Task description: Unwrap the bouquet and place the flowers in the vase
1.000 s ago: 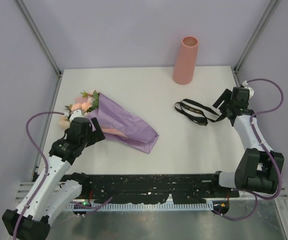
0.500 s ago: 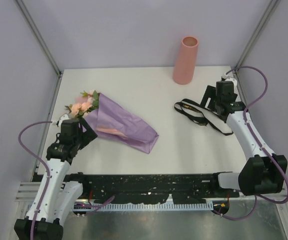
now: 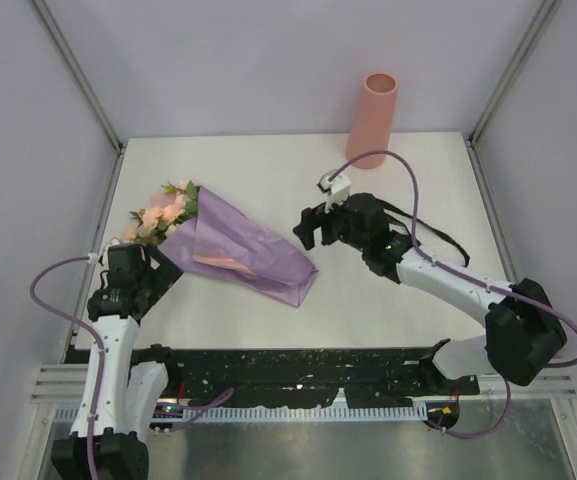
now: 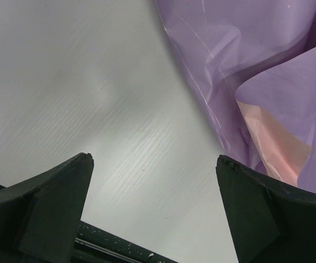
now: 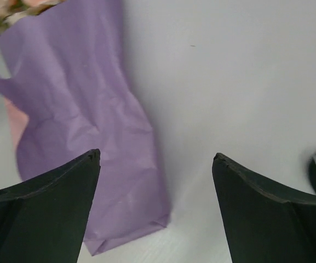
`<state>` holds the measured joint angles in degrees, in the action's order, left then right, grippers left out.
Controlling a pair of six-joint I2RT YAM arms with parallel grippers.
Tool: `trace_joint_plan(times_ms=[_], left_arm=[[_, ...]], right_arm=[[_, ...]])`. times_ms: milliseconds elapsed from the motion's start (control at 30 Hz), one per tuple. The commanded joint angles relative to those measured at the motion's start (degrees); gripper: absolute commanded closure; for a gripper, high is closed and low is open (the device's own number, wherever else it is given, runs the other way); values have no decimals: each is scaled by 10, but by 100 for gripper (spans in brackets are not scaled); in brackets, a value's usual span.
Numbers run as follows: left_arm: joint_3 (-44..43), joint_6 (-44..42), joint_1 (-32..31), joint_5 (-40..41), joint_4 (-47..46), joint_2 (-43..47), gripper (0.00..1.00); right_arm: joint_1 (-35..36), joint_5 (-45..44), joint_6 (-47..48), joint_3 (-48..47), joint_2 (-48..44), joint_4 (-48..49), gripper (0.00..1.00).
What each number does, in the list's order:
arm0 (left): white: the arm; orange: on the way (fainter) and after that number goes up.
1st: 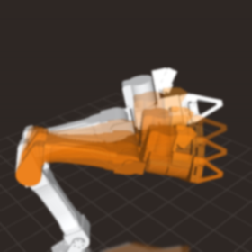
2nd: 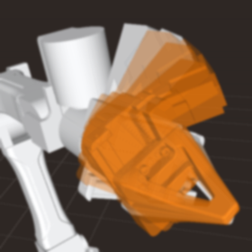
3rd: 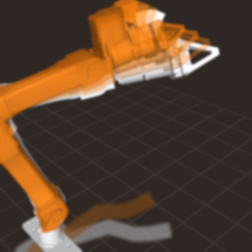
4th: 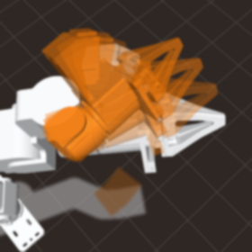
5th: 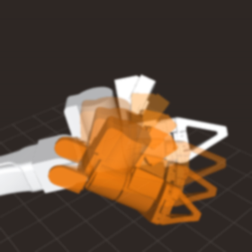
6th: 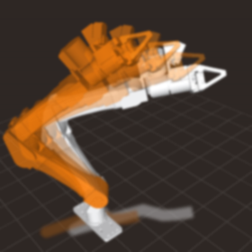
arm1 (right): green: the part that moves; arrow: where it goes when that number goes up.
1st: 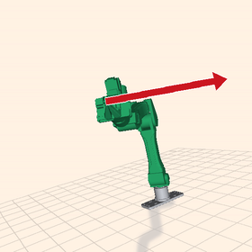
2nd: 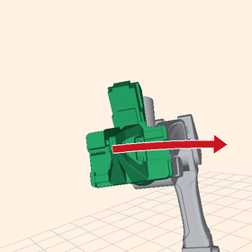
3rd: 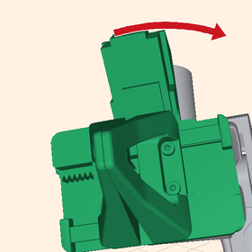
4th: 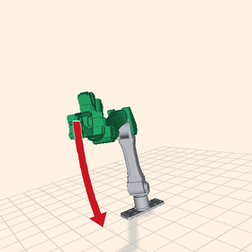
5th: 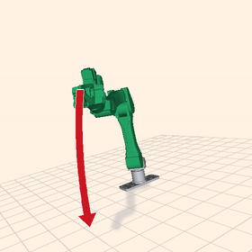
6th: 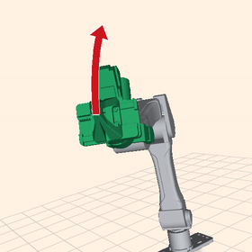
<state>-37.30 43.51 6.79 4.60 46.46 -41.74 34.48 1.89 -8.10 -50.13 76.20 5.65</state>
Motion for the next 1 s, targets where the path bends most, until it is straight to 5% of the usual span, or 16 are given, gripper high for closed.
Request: trace_joint_plan(times_ms=[0, 500, 633, 733, 900, 967], left_arm=[[28, 8, 5, -28, -28, 19, 0], [28, 31, 6, 29, -15, 1, 3], [37, 29, 6, 30, -28, -5, 5], [52, 40, 6, 9, -49, -5, 7], [74, 39, 5, -39, -97, -11, 10], [74, 37, 6, -43, -107, -16, 10]], right_arm=[[90, 91, 62, -1, 41, 156, 11], [276, -72, 102, -95, 257, 164, 16], [280, -117, 85, -89, 251, 182, 33], [280, -179, 70, -86, 234, 197, 67], [277, -220, 34, -94, 227, 198, 94], [269, -211, 13, -91, 222, 208, 95]])
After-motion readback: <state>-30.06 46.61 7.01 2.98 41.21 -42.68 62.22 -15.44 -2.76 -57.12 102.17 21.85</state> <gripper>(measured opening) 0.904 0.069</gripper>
